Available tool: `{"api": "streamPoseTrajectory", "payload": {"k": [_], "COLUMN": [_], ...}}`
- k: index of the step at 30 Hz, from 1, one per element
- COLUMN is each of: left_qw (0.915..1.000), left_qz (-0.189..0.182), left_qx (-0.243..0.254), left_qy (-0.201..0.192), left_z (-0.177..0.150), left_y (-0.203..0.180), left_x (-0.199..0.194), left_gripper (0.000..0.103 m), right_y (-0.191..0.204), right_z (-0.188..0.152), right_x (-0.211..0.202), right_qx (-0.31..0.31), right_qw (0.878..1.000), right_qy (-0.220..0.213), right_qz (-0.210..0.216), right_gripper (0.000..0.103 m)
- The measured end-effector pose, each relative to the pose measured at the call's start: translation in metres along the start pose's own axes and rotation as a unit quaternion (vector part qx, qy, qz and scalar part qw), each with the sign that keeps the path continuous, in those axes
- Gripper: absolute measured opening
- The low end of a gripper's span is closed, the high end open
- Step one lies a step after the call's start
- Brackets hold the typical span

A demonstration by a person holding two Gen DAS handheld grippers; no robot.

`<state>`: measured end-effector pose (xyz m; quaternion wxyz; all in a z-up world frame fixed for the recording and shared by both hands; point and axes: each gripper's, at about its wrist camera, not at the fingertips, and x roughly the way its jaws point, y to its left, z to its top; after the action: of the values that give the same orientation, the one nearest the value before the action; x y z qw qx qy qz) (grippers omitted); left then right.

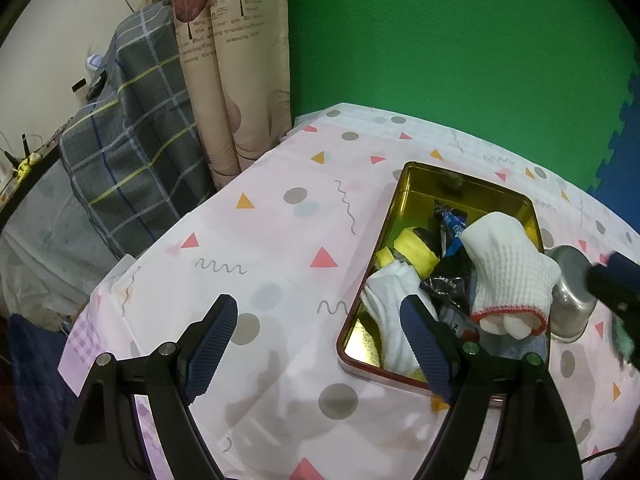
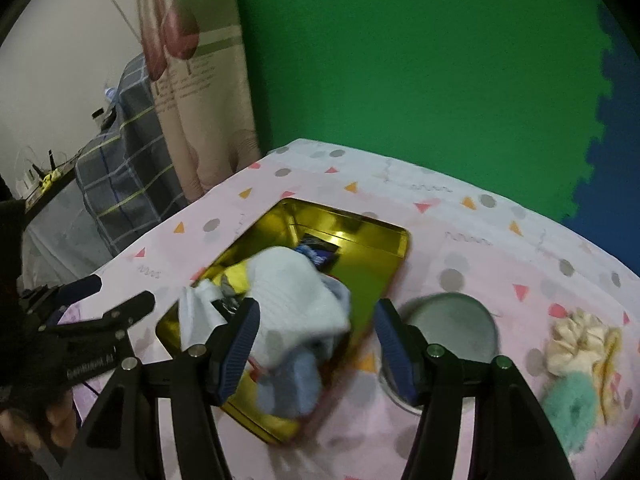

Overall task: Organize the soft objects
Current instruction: 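Move the right tool to the striped towel and grasp it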

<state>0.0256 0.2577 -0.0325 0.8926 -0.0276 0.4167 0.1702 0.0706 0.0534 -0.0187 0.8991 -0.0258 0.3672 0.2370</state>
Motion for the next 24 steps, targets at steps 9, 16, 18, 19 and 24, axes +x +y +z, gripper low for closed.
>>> {"api": "streamPoseTrajectory", "payload": {"k": [9,16,18,19,24], "left_qw": [0.9999,0.9995,0.9994,0.9993,0.9988], "left_qz": [0.005,0.015,0.015,0.016,0.017], "left_qx": [0.014,0.028,0.030,0.033,0.044], "left_qy": [-0.004,-0.011,-0.011,-0.011,-0.016], "left_z": [-0.002,-0.004,-0.004,-0.005,-0.006], "left_y": [-0.009,-0.017,-0.019,-0.020,-0.031], "left_x": [-0.003,-0.006,-0.007,-0.007,-0.014], "left_gripper": [0.081,0.082,0.082,0.082,0.082], "right_y": [-0.088,-0.180,-0.204,-0.214,-0.252], "right_z": [-0.040,-0.072,-0.079,-0.080,-0.088], "right_x": [-0.053,-0.086,-0.091,-0.091,-0.079], "right_qx": [0.053,0.107,0.118,0.123,0.138], "right_qw": [0.996,0.980,0.974,0.973,0.968], "right_qy": [-0.005,0.004,0.011,0.014,0.027], "right_qz": [-0.076,-0.168,-0.192,-0.196,-0.207], "right_gripper": [0.061,0.061,0.061,0.061,0.061]}}
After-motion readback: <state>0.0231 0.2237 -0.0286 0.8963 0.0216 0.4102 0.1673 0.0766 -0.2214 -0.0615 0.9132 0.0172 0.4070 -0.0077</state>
